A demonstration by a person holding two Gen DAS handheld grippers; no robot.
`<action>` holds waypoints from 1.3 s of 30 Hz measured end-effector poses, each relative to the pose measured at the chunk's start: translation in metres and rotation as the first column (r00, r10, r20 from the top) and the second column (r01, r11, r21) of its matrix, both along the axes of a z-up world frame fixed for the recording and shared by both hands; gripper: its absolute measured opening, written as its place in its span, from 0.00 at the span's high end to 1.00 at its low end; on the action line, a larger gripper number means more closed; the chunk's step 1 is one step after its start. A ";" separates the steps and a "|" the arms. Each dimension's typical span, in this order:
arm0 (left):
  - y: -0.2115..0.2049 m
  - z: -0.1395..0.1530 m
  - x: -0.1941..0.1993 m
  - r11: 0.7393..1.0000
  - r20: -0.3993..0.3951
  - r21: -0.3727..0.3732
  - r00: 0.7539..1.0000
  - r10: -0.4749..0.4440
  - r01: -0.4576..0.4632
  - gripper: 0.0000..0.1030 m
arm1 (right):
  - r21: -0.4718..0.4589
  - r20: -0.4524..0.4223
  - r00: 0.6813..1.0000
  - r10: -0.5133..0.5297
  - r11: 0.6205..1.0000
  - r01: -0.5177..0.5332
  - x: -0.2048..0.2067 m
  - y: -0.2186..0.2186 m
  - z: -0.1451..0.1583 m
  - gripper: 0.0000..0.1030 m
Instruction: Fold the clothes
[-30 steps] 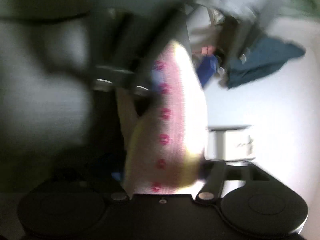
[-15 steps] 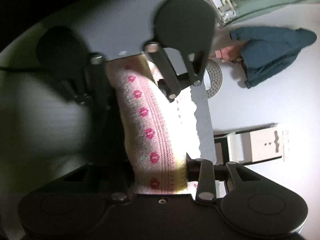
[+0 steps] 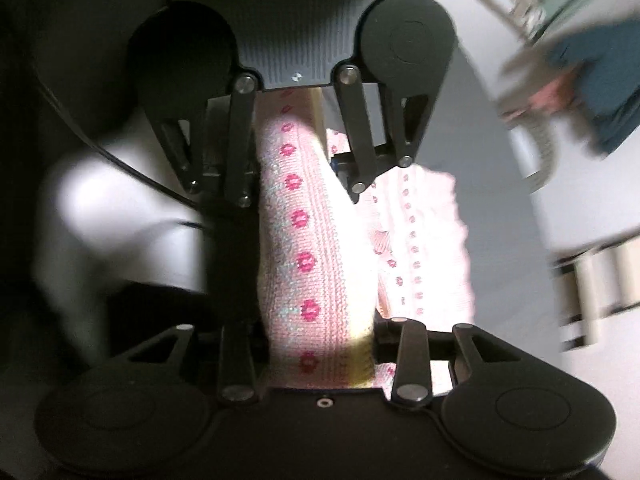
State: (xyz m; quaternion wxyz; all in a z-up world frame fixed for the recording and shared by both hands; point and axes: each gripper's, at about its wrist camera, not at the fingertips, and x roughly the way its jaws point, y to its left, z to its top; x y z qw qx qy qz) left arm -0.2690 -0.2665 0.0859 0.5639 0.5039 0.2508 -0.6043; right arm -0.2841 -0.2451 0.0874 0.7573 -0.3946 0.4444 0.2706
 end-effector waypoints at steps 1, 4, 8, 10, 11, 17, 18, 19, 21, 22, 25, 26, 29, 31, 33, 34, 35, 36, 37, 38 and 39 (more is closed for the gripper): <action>0.001 0.002 0.001 1.000 -0.043 0.012 0.999 -0.006 0.006 0.67 | 0.026 -0.030 1.000 -0.002 1.000 0.003 -0.002 -0.001 0.003 0.65; -0.002 0.002 0.012 1.000 -0.054 0.019 0.998 -0.012 0.013 0.67 | 0.078 -0.090 0.995 -0.030 0.996 0.037 0.006 -0.011 0.006 0.64; -0.009 0.005 0.032 1.000 0.024 0.018 1.000 -0.013 0.012 0.56 | 0.155 -0.187 0.980 -0.068 0.983 0.097 0.040 -0.040 0.009 0.64; -0.007 0.012 0.046 1.000 0.041 0.002 0.999 0.014 -0.014 0.45 | 0.193 -0.238 0.968 -0.083 0.972 0.131 0.058 -0.056 0.011 0.64; -0.003 0.016 0.052 0.999 0.056 -0.012 0.998 0.039 -0.038 0.36 | 0.211 -0.264 0.960 -0.090 0.966 0.148 0.068 -0.064 0.011 0.64; 0.036 0.034 0.086 0.961 0.151 -0.135 0.954 0.260 -0.240 0.30 | 0.278 -0.381 0.920 -0.086 0.939 0.203 0.090 -0.058 0.018 0.64; 0.042 0.036 0.088 0.946 0.155 -0.165 0.940 0.304 -0.279 0.30 | 0.282 -0.394 0.916 -0.071 0.940 0.194 0.100 -0.062 0.018 0.63; 0.048 0.036 0.090 0.926 0.151 -0.203 0.925 0.350 -0.317 0.30 | 0.283 -0.405 0.913 -0.054 0.942 0.181 0.112 -0.065 0.016 0.63; 0.058 0.031 0.103 0.899 0.124 -0.248 0.908 0.399 -0.361 0.30 | 0.273 -0.423 0.906 -0.022 0.950 0.151 0.145 -0.067 0.006 0.63; 0.063 0.028 0.110 0.884 0.110 -0.269 0.900 0.422 -0.382 0.30 | 0.269 -0.432 0.902 -0.009 0.953 0.138 0.165 -0.071 0.000 0.63; 0.065 0.006 0.110 0.850 0.062 -0.305 0.881 0.468 -0.430 0.30 | 0.273 -0.497 0.868 -0.002 0.949 0.158 0.197 -0.087 -0.011 0.63; 0.057 0.002 0.105 0.836 0.050 -0.310 0.871 0.489 -0.452 0.30 | 0.277 -0.518 0.855 -0.010 0.944 0.179 0.205 -0.096 -0.013 0.63; 0.047 -0.007 0.091 0.789 0.001 -0.330 0.835 0.550 -0.518 0.30 | 0.302 -0.545 0.837 -0.052 0.919 0.254 0.223 -0.124 -0.028 0.63; 0.059 -0.011 0.085 0.750 -0.052 -0.348 0.810 0.584 -0.563 0.30 | 0.330 -0.542 0.837 -0.067 0.900 0.286 0.227 -0.137 -0.039 0.63; 0.060 -0.022 0.088 0.721 -0.104 -0.353 0.791 0.603 -0.596 0.30 | 0.355 -0.542 0.838 -0.067 0.885 0.300 0.228 -0.145 -0.050 0.63; 0.060 -0.027 0.089 0.707 -0.130 -0.355 0.781 0.611 -0.612 0.30 | 0.363 -0.544 0.838 -0.056 0.884 0.294 0.226 -0.144 -0.053 0.63; 0.059 -0.031 0.091 0.698 -0.146 -0.358 0.776 0.613 -0.619 0.30 | 0.365 -0.546 0.836 -0.052 0.884 0.293 0.225 -0.144 -0.056 0.62; 0.057 -0.035 0.093 0.691 -0.161 -0.362 0.772 0.615 -0.626 0.30 | 0.358 -0.551 0.833 -0.058 0.884 0.299 0.225 -0.144 -0.059 0.59; 0.055 -0.040 0.095 0.683 -0.178 -0.357 0.764 0.620 -0.637 0.30 | 0.352 -0.555 0.829 -0.064 0.885 0.304 0.225 -0.144 -0.061 0.58; 0.054 -0.045 0.098 0.676 -0.196 -0.352 0.757 0.624 -0.648 0.30 | 0.346 -0.559 0.826 -0.071 0.886 0.310 0.225 -0.144 -0.063 0.56; 0.052 -0.049 0.101 0.668 -0.213 -0.347 0.749 0.628 -0.658 0.30 | 0.339 -0.563 0.823 -0.077 0.886 0.315 0.225 -0.145 -0.066 0.50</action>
